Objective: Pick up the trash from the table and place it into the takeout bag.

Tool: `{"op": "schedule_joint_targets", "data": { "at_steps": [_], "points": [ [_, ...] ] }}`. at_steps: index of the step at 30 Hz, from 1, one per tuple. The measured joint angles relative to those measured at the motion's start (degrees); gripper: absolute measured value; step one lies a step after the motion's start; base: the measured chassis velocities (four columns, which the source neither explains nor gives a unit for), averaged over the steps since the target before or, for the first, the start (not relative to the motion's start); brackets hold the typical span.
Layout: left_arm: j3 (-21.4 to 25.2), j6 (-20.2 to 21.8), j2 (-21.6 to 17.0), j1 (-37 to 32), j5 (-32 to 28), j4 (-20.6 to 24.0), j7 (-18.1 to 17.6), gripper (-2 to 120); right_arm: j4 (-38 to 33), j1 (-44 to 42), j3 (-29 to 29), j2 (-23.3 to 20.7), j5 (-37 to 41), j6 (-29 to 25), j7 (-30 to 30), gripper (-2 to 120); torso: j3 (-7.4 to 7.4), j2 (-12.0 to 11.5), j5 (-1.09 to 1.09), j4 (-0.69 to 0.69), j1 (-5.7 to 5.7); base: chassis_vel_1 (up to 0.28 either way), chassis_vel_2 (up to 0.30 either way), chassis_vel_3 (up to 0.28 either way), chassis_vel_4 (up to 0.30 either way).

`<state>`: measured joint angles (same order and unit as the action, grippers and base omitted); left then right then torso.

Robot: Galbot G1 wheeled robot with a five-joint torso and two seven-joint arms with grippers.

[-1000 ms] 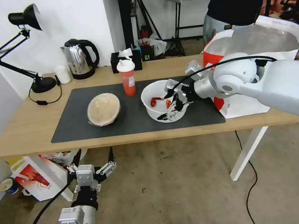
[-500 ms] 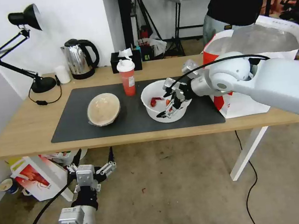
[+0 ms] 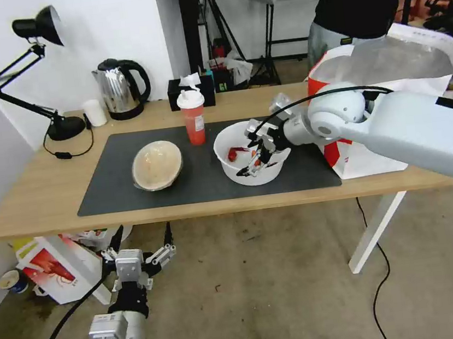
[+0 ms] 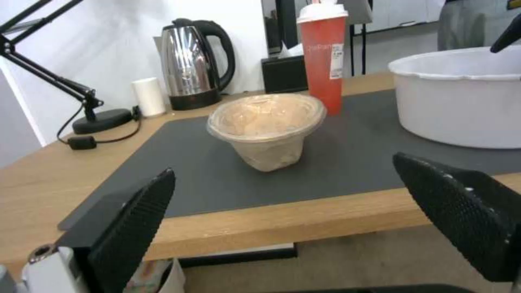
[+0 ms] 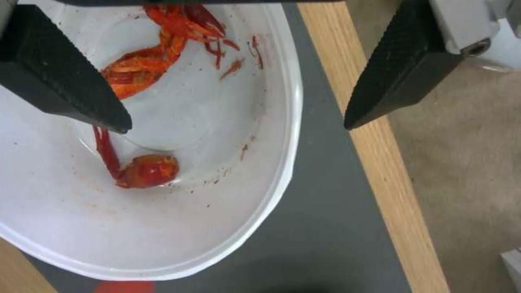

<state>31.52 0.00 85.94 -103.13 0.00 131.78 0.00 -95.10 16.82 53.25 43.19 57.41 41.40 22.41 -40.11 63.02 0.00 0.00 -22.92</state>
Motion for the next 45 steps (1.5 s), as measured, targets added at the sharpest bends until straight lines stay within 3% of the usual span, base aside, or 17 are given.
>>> {"op": "schedule_joint_targets", "data": {
  "at_steps": [16,45],
  "points": [
    [0.0,0.0,0.0,0.0,0.0,0.0,0.0,100,-1.4,1.4,1.2,0.1,0.1,0.0,-0.1,100,0.00,0.0,0.00,0.00,0.00,0.000,0.000,0.000,0.000],
    [0.0,0.0,0.0,0.0,0.0,0.0,0.0,100,1.1,3.2,5.9,4.8,-0.7,0.1,-2.0,100,0.00,0.0,0.00,0.00,0.00,0.000,0.000,0.000,0.000]
  ]
}}
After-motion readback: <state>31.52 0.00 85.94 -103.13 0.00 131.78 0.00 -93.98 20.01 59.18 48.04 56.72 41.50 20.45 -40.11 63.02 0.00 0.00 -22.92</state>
